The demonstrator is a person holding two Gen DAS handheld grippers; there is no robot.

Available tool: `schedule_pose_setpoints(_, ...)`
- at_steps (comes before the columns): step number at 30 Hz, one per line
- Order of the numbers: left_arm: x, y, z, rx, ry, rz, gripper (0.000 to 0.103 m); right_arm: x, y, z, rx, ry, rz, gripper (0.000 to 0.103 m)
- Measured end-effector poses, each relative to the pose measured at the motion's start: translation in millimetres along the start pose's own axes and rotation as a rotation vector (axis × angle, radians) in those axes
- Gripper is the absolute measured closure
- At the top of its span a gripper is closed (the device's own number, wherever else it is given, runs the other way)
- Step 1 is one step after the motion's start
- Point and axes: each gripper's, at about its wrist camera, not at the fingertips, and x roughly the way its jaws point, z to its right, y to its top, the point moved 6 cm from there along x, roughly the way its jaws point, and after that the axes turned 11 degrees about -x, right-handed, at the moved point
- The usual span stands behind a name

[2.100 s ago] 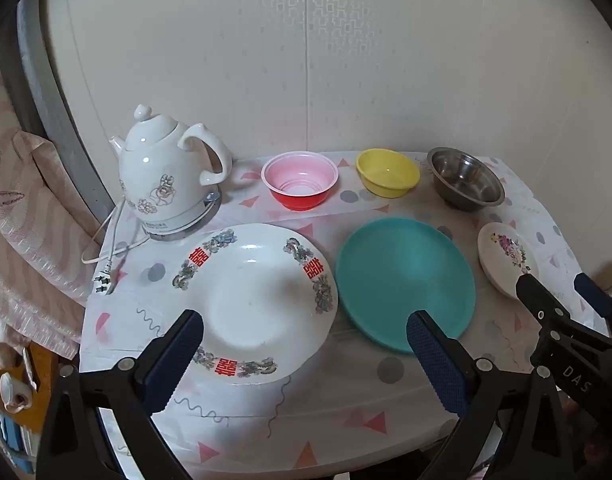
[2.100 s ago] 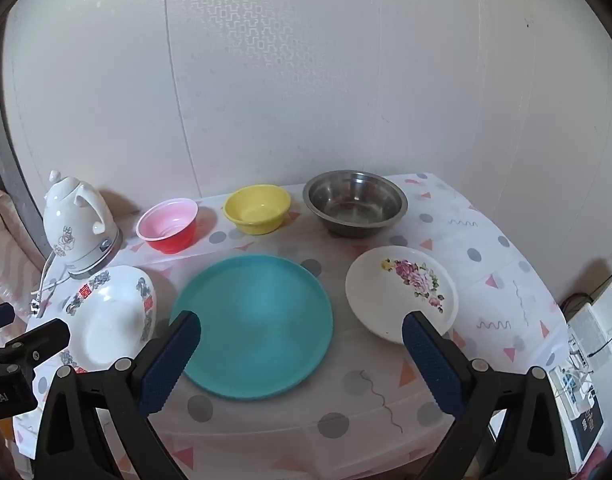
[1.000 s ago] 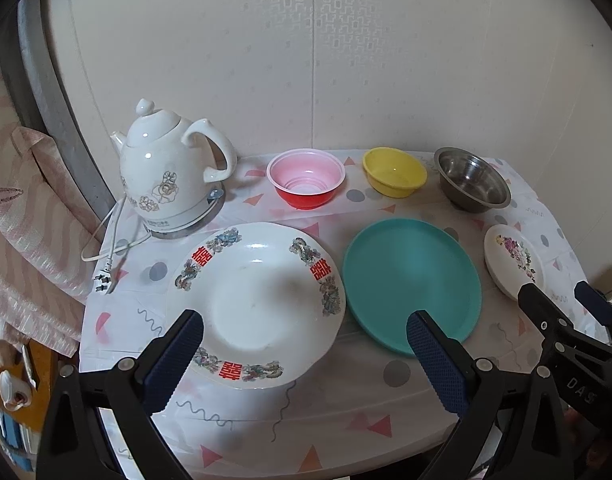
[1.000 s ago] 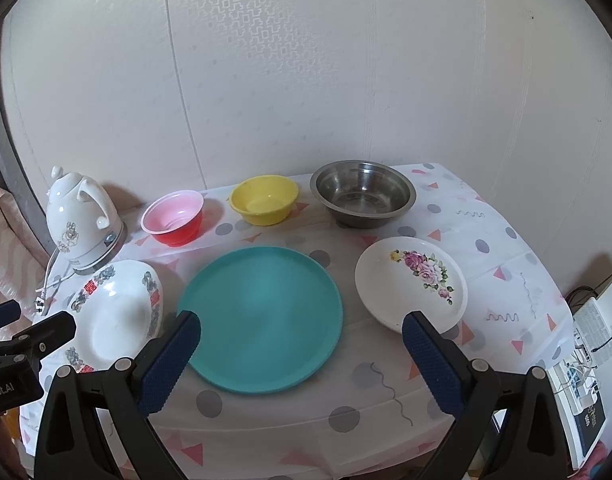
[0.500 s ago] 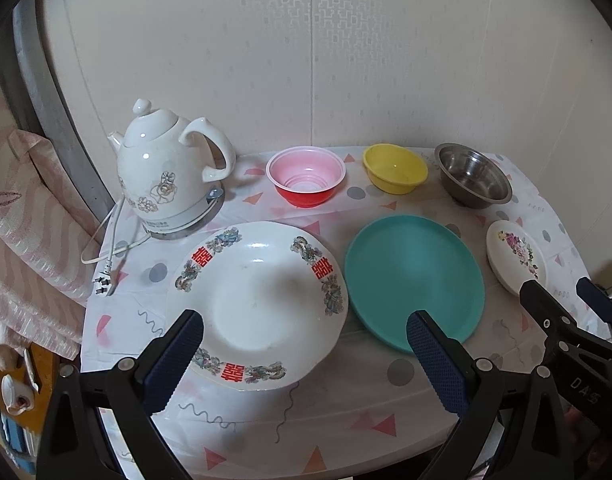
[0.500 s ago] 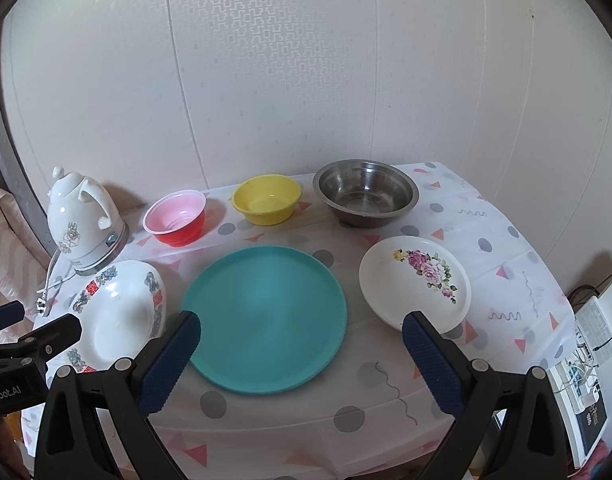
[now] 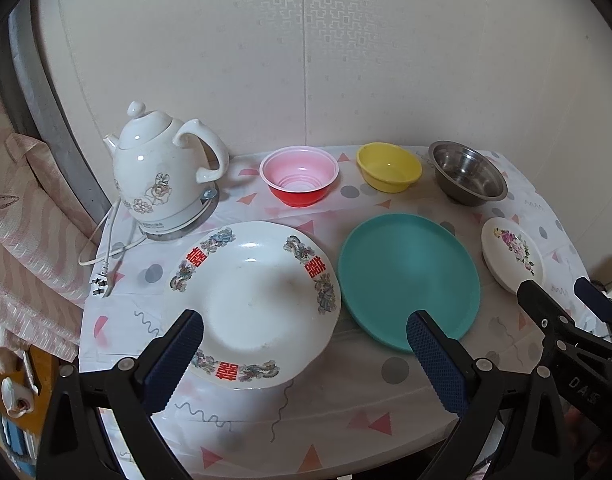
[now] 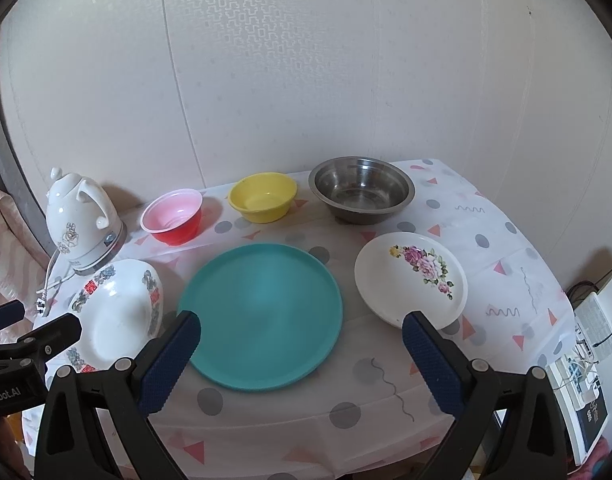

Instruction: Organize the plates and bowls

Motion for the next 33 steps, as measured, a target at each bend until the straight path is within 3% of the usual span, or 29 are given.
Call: schedule_pose_setpoints(33,14,-2,-4,-0.029,0.013,-0.059,0.001,8,-3,2,0.010,0.018,-0.034,0.000)
